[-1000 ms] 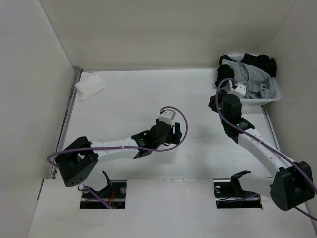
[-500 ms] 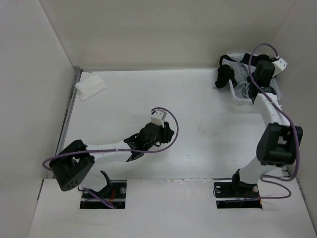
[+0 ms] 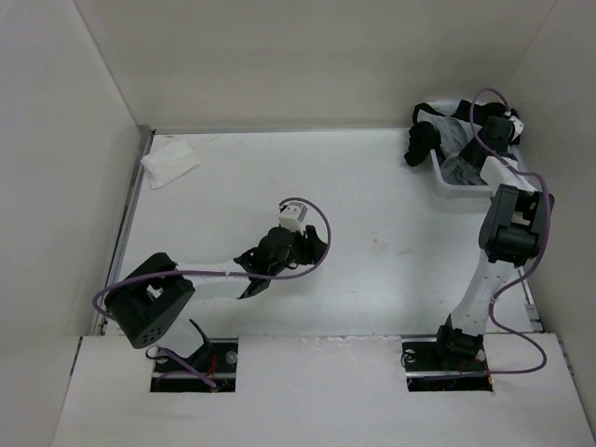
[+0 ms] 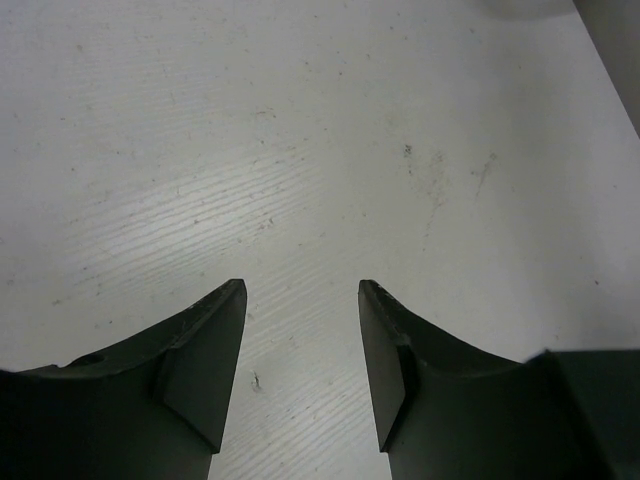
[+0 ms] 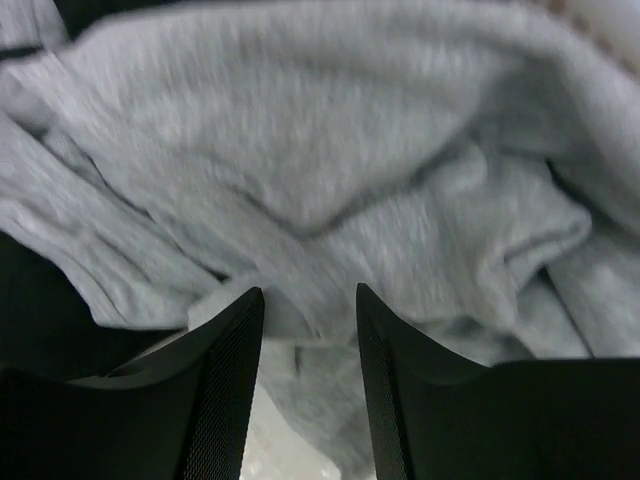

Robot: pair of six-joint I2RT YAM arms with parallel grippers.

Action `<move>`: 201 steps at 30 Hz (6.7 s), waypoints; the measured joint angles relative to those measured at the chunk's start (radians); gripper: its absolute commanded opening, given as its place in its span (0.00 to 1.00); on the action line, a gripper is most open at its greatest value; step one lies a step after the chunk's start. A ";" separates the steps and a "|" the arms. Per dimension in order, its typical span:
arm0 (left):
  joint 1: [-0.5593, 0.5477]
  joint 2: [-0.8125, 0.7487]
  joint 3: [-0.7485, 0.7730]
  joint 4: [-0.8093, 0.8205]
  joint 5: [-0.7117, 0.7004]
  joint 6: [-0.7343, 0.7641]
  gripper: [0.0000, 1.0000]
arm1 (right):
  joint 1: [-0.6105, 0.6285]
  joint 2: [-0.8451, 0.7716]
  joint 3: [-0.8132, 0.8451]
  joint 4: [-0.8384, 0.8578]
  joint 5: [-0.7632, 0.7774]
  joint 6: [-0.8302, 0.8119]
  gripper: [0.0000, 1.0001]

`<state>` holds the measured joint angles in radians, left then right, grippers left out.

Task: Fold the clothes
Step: Grab the tank top from the pile, then move the tank top to the center of the board, then flatten the tank top out

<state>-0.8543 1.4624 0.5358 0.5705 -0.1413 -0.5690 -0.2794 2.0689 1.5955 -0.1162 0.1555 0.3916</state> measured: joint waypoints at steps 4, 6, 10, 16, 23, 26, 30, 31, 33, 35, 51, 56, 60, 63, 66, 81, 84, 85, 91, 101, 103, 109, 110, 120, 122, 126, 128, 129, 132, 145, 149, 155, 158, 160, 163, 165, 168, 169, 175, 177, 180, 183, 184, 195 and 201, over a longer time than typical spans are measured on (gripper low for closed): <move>0.019 0.027 0.000 0.018 0.034 -0.018 0.47 | -0.012 0.043 0.068 -0.008 -0.018 -0.006 0.21; 0.026 0.034 0.000 0.026 0.045 -0.025 0.47 | -0.015 0.053 0.079 -0.008 -0.022 -0.003 0.07; 0.029 0.034 0.000 0.034 0.053 -0.033 0.47 | -0.017 0.053 0.077 -0.003 -0.030 0.010 0.00; 0.029 0.034 0.000 0.040 0.061 -0.037 0.47 | -0.011 -0.105 -0.066 0.038 -0.037 0.055 0.00; 0.029 0.011 -0.025 0.047 0.062 -0.040 0.47 | 0.154 -0.682 -0.203 0.133 -0.025 0.099 0.00; 0.037 -0.058 -0.053 0.046 0.054 -0.040 0.47 | 0.376 -0.919 -0.175 0.154 -0.037 0.091 0.00; 0.071 -0.178 -0.083 0.029 0.016 -0.048 0.46 | 0.651 -1.038 -0.049 0.133 -0.029 0.042 0.00; 0.083 -0.217 -0.089 0.024 0.005 -0.053 0.46 | 0.736 -1.049 -0.014 0.124 -0.026 0.022 0.00; 0.110 -0.300 -0.105 0.016 -0.021 -0.068 0.46 | 0.960 -1.058 0.071 0.115 -0.029 -0.028 0.00; 0.134 -0.370 -0.124 0.003 -0.042 -0.081 0.46 | 1.114 -1.066 0.125 0.112 -0.010 -0.081 0.00; 0.372 -0.620 -0.248 -0.197 -0.084 -0.172 0.43 | 0.875 -0.751 -0.372 0.302 -0.121 0.137 0.00; 0.367 -0.517 -0.248 -0.216 -0.066 -0.172 0.42 | 0.702 -0.276 -0.328 0.323 -0.198 0.293 0.24; 0.320 -0.467 -0.247 -0.232 -0.065 -0.166 0.40 | 0.612 -0.201 -0.260 0.280 -0.194 0.339 0.39; 0.231 -0.404 -0.233 -0.237 -0.069 -0.160 0.40 | 0.611 -0.312 -0.293 0.278 -0.162 0.317 0.19; 0.131 -0.309 -0.212 -0.235 -0.063 -0.159 0.40 | 0.666 -0.542 -0.460 0.277 -0.106 0.271 0.01; 0.064 0.253 0.225 -0.131 -0.006 -0.200 0.40 | 1.069 -1.043 -1.110 -0.106 0.092 0.412 0.23; 0.145 0.409 0.336 -0.120 0.001 -0.240 0.37 | 1.073 -1.078 -1.144 -0.108 0.119 0.447 0.28; 0.161 0.417 0.351 -0.130 -0.010 -0.241 0.36 | 1.073 -1.080 -1.150 -0.106 0.119 0.449 0.29; 0.222 0.534 0.518 -0.187 -0.046 -0.246 0.17 | 1.073 -1.009 -1.151 -0.092 0.124 0.430 0.31; 0.334 0.699 0.763 -0.254 0.005 -0.245 0.09 | 1.110 -0.856 -1.051 -0.104 0.130 0.339 0.28; 0.366 0.714 0.797 -0.275 0.010 -0.237 0.19 | 1.135 -0.837 -1.011 -0.106 0.129 0.314 0.18; 0.446 0.677 0.773 -0.282 0.013 -0.220 0.43 | 1.160 -0.709 -0.846 -0.097 0.129 0.230 0.15; 0.448 0.618 0.685 -0.263 0.006 -0.222 0.43 | 1.160 -0.663 -0.805 -0.085 0.129 0.203 0.20; 0.420 0.001 0.008 -0.112 -0.019 -0.295 0.44 | 1.165 -0.401 -0.586 -0.033 0.105 0.054 0.27; 0.399 -0.090 -0.079 -0.100 -0.013 -0.295 0.44 | 1.167 -0.367 -0.555 -0.034 0.102 0.037 0.27; 0.378 -0.241 -0.211 -0.120 0.009 -0.291 0.44 | 1.177 -0.320 -0.515 -0.042 0.100 0.020 0.27; 0.385 -0.303 -0.249 -0.148 0.013 -0.288 0.44 | 1.183 -0.302 -0.499 -0.058 0.099 0.018 0.27; 0.393 -0.337 -0.265 -0.164 0.014 -0.283 0.44 | 1.187 -0.288 -0.484 -0.074 0.100 0.015 0.27; 0.408 -0.379 -0.281 -0.182 0.020 -0.275 0.44 | 1.192 -0.259 -0.459 -0.109 0.107 0.015 0.27; 0.449 -0.378 -0.288 -0.186 0.064 -0.261 0.44 | 1.199 -0.244 -0.449 -0.198 0.175 0.017 0.28; 0.455 -0.362 -0.289 -0.185 0.069 -0.256 0.43 | 1.205 -0.228 -0.442 -0.205 0.175 0.016 0.28; 0.455 -0.329 -0.290 -0.182 0.076 -0.256 0.43 | 1.217 -0.214 -0.418 -0.215 0.175 0.015 0.28; 0.455 -0.327 -0.290 -0.180 0.079 -0.255 0.43 | 1.217 -0.204 -0.416 -0.217 0.178 0.015 0.25; 0.455 -0.327 -0.290 -0.176 0.080 -0.255 0.43 | 1.217 -0.200 -0.416 -0.217 0.179 0.015 0.25; 0.455 -0.327 -0.290 -0.175 0.082 -0.253 0.43 | 1.217 -0.198 -0.416 -0.217 0.185 0.015 0.23; 0.455 -0.328 -0.290 -0.175 0.082 -0.253 0.43 | 1.217 -0.197 -0.416 -0.217 0.190 0.015 0.17; 0.455 -0.329 -0.290 -0.175 0.082 -0.253 0.43 | 1.217 -0.197 -0.416 -0.219 0.199 0.016 0.09; 0.455 -0.329 -0.290 -0.175 0.082 -0.253 0.43 | 1.217 -0.197 -0.416 -0.220 0.203 0.015 0.06; 0.454 -0.329 -0.290 -0.175 0.083 -0.253 0.43 | 1.217 -0.197 -0.416 -0.220 0.208 0.021 0.00; 0.450 -0.329 -0.290 -0.175 0.087 -0.253 0.43 | 1.217 -0.202 -0.417 -0.220 0.208 0.026 0.00; 0.417 -0.329 -0.290 -0.176 0.100 -0.253 0.43 | 1.209 -0.266 -0.444 -0.210 0.188 0.040 0.00; 0.361 -0.329 -0.290 -0.178 0.106 -0.252 0.43 | 1.185 -0.389 -0.503 -0.181 0.137 0.059 0.00; 0.336 -0.329 -0.290 -0.180 0.109 -0.251 0.43 | 1.167 -0.441 -0.524 -0.163 0.116 0.066 0.00; -0.094 -0.115 -0.141 -0.256 -0.004 -0.315 0.44 | 0.834 -0.987 -0.860 0.037 -0.010 0.198 0.00; -0.165 -0.002 -0.048 -0.264 -0.055 -0.385 0.44 | 0.667 -1.145 -0.965 0.104 -0.082 0.272 0.00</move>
<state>-1.0195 1.4605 0.4877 0.3069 -0.1959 -0.9543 0.3874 0.9237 0.6304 -0.0120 0.0734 0.6640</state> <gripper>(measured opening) 0.436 0.005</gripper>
